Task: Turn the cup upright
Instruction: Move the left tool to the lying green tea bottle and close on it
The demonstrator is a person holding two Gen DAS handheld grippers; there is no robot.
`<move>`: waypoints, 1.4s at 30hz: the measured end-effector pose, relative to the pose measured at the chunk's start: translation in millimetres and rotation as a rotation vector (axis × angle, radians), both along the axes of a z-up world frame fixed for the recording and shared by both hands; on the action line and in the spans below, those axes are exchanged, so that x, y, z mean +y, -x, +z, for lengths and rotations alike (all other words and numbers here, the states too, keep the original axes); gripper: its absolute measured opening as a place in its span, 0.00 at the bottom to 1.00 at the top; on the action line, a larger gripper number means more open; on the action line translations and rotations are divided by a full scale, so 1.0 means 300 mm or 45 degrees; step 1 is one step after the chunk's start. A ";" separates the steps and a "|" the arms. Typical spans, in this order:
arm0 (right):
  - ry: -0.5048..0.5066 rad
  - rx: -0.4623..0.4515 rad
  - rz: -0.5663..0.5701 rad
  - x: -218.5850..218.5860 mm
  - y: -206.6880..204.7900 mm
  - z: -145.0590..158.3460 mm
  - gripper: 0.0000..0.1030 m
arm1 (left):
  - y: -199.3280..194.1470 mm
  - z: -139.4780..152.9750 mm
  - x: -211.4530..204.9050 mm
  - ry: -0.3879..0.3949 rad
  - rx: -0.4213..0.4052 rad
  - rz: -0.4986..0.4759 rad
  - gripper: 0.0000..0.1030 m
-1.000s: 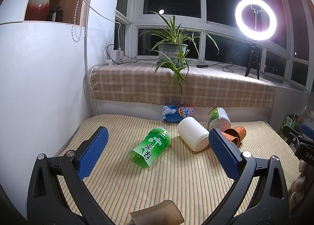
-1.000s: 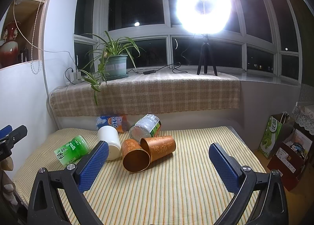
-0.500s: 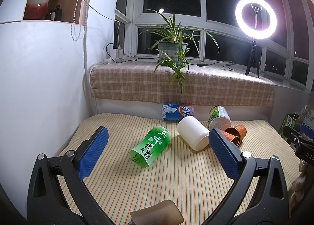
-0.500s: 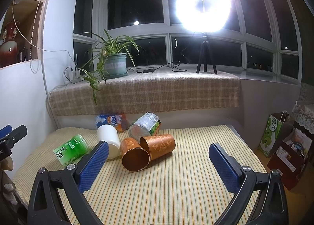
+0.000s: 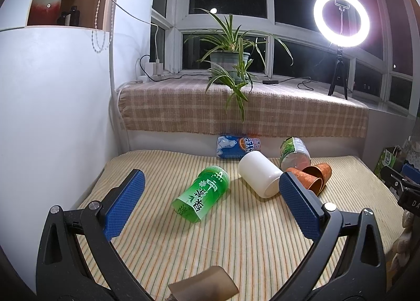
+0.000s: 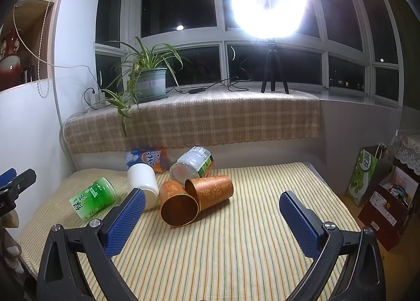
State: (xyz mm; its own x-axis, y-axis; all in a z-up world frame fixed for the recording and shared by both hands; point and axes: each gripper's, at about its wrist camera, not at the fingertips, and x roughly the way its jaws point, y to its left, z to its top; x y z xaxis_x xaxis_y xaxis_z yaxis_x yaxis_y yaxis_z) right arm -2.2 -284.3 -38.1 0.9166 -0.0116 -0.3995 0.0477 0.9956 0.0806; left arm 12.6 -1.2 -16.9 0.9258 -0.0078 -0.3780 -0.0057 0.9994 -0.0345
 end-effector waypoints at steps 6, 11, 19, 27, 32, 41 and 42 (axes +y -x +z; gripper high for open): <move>-0.013 0.018 -0.010 -0.013 -0.005 -0.002 1.00 | -0.049 -0.008 0.024 -0.033 0.091 -0.078 1.00; -0.027 0.027 -0.026 -0.032 -0.002 -0.010 1.00 | -0.137 -0.029 0.052 -0.066 0.225 -0.176 1.00; -0.057 0.050 -0.045 -0.059 -0.003 -0.027 1.00 | -0.335 -0.085 0.062 -0.116 0.451 -0.319 0.93; -0.070 0.066 -0.067 -0.083 -0.002 -0.043 1.00 | -0.544 -0.148 0.063 -0.095 0.695 -0.426 0.83; -0.089 0.083 -0.085 -0.105 -0.004 -0.059 1.00 | -0.634 -0.199 0.038 -0.186 0.797 -0.437 0.81; -0.137 0.117 -0.122 -0.147 -0.018 -0.085 1.00 | -0.720 -0.273 0.029 -0.238 0.907 -0.449 0.75; -0.142 0.121 -0.124 -0.150 -0.021 -0.088 1.00 | -0.726 -0.281 0.031 -0.237 0.915 -0.445 0.75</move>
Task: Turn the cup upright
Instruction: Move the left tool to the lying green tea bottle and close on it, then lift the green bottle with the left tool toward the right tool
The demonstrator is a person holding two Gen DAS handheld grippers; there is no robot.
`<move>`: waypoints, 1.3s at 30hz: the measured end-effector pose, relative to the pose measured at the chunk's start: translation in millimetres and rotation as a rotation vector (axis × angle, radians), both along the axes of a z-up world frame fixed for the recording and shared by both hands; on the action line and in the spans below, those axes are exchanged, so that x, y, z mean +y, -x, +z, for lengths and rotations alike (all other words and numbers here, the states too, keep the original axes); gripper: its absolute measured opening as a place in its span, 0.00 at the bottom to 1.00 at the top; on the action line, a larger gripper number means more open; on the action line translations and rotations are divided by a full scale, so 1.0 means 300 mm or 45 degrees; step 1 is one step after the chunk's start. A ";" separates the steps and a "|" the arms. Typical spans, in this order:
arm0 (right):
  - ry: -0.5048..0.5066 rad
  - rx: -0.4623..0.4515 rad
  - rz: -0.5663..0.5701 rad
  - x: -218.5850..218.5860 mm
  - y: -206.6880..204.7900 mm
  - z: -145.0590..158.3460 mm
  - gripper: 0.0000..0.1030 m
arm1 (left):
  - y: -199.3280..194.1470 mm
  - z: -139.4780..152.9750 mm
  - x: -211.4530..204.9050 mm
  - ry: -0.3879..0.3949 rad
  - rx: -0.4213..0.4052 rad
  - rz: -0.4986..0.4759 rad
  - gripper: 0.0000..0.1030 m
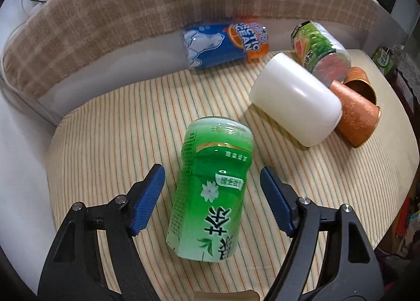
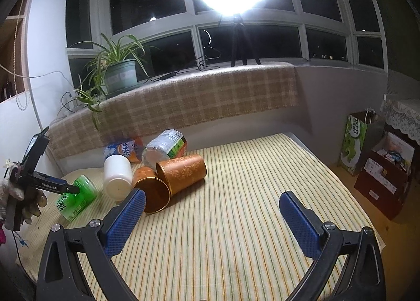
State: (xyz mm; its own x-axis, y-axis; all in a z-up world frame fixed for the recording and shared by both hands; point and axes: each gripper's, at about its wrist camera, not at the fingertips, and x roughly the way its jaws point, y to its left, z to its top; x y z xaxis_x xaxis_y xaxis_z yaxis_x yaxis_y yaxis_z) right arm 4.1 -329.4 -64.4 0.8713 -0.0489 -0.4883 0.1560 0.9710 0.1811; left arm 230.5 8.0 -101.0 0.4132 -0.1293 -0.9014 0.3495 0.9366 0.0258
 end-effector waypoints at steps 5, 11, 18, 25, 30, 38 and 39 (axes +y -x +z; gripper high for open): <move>-0.021 0.016 -0.005 -0.011 -0.010 -0.011 1.00 | -0.020 -0.028 -0.008 -0.014 0.030 -0.010 0.72; -0.041 0.024 -0.012 -0.022 -0.013 -0.018 1.00 | -0.040 -0.056 -0.002 -0.008 0.066 -0.016 0.63; -0.075 0.031 -0.039 -0.045 -0.015 -0.022 1.00 | -0.034 -0.065 -0.016 -0.006 0.051 -0.024 0.61; -0.085 0.032 -0.042 -0.049 -0.008 -0.023 1.00 | 0.045 -0.017 -0.020 0.009 0.000 -0.053 0.61; -0.083 0.026 -0.028 -0.038 0.002 -0.017 1.00 | 0.109 0.023 -0.041 0.009 -0.035 -0.113 0.61; -0.073 0.028 0.010 -0.016 0.018 -0.010 1.00 | 0.249 0.052 -0.190 -0.002 -0.065 -0.320 0.61; -0.069 0.029 0.016 -0.014 0.021 -0.008 1.00 | 0.266 0.053 -0.215 -0.001 -0.066 -0.352 0.61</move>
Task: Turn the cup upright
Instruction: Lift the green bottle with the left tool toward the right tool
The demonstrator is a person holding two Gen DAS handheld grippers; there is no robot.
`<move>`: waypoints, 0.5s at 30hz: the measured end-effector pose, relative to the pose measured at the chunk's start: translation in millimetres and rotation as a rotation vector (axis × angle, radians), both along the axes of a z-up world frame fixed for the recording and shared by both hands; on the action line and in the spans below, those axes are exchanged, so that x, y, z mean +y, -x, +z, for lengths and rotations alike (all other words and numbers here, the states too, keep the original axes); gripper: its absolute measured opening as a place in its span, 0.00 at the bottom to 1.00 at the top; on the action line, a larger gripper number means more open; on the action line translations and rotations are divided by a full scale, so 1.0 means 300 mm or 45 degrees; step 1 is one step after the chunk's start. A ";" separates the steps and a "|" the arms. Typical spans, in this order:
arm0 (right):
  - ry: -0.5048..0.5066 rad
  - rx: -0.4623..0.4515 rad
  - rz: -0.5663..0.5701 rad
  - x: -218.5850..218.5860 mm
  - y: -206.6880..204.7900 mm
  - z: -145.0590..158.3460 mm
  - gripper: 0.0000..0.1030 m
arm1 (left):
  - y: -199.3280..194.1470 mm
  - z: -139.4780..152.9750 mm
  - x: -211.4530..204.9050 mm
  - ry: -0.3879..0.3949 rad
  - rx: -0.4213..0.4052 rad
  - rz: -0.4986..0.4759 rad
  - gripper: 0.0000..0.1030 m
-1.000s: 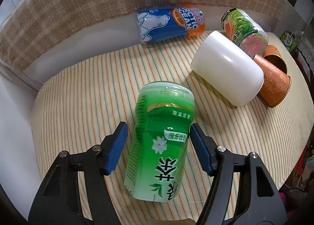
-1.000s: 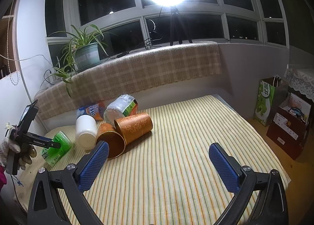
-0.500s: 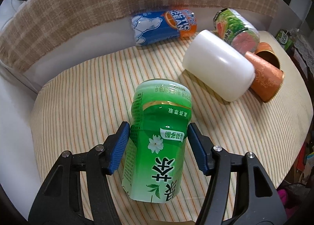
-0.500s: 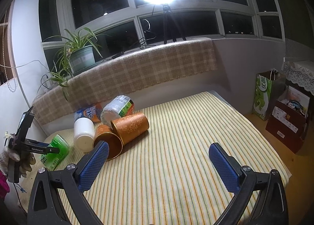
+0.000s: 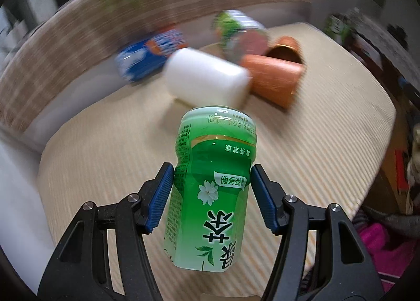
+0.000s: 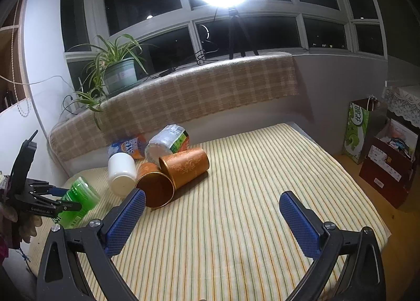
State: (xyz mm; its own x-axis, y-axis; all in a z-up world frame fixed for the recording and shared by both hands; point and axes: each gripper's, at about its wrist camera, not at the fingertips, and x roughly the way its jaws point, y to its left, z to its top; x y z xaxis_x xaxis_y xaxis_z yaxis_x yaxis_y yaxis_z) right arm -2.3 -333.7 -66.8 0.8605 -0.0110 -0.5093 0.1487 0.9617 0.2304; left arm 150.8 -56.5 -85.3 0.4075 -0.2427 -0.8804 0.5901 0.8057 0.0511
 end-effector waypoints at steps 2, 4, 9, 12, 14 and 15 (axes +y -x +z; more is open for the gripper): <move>0.009 0.001 0.010 0.003 0.006 0.002 1.00 | 0.035 -0.001 -0.042 0.005 0.005 -0.053 0.61; 0.014 0.005 0.020 0.002 0.010 0.004 1.00 | 0.058 -0.005 -0.085 0.007 0.015 -0.102 0.61; 0.024 0.007 0.065 0.000 0.020 0.006 1.00 | 0.093 -0.043 -0.169 -0.022 0.042 -0.189 0.61; 0.041 0.006 0.107 0.005 0.022 0.007 1.00 | 0.092 -0.073 -0.195 -0.036 0.071 -0.214 0.61; 0.059 0.007 0.138 0.014 0.019 0.009 1.00 | 0.098 -0.086 -0.204 -0.042 0.082 -0.226 0.61; 0.078 0.011 0.166 0.023 0.015 0.010 1.00 | 0.098 -0.092 -0.208 -0.045 0.083 -0.227 0.61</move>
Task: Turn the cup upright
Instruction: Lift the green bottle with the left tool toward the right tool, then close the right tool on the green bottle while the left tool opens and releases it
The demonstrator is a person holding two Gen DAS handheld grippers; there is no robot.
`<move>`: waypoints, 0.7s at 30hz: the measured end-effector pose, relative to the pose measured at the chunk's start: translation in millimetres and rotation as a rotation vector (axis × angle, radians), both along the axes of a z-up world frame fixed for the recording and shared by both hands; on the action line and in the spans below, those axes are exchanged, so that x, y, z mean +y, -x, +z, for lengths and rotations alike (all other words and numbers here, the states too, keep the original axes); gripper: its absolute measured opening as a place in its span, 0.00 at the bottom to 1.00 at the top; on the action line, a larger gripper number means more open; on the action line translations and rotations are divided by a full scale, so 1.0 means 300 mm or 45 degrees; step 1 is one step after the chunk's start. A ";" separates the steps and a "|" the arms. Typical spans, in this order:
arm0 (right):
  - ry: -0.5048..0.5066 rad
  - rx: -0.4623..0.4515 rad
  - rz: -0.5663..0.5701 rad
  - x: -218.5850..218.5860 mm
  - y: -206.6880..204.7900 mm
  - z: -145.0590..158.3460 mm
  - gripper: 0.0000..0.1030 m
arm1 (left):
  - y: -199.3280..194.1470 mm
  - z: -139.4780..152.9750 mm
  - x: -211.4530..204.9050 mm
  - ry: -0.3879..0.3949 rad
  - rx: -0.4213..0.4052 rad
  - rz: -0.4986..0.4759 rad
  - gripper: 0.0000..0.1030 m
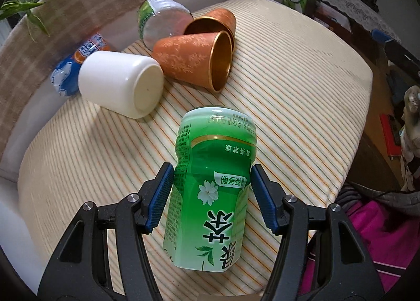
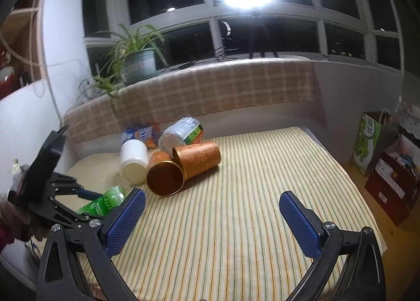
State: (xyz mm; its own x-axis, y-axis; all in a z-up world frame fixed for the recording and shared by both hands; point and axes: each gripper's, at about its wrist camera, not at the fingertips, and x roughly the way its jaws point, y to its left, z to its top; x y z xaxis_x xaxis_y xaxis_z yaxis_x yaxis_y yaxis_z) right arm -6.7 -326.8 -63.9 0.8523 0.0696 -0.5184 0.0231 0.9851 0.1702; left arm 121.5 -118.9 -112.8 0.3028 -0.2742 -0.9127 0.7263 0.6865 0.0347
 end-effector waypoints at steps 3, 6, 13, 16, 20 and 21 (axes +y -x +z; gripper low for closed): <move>0.041 -0.009 0.071 0.030 -0.004 0.002 1.00 | 0.001 -0.009 -0.004 0.001 -0.010 -0.008 0.61; 0.081 -0.027 0.139 0.064 -0.014 0.004 1.00 | 0.004 -0.010 -0.006 -0.001 -0.020 -0.011 0.61; 0.126 -0.075 0.334 0.111 -0.053 0.013 1.00 | 0.012 0.019 0.012 0.065 -0.037 0.023 0.73; 0.187 -0.070 0.451 0.135 -0.077 0.024 1.00 | 0.012 0.044 0.029 0.091 -0.045 0.041 0.73; 0.365 -0.055 0.668 0.204 -0.099 0.044 1.00 | 0.030 0.097 0.083 0.146 -0.069 0.095 0.73; 0.434 -0.048 0.736 0.234 -0.105 0.051 1.00 | 0.039 0.112 0.104 0.166 -0.075 0.119 0.73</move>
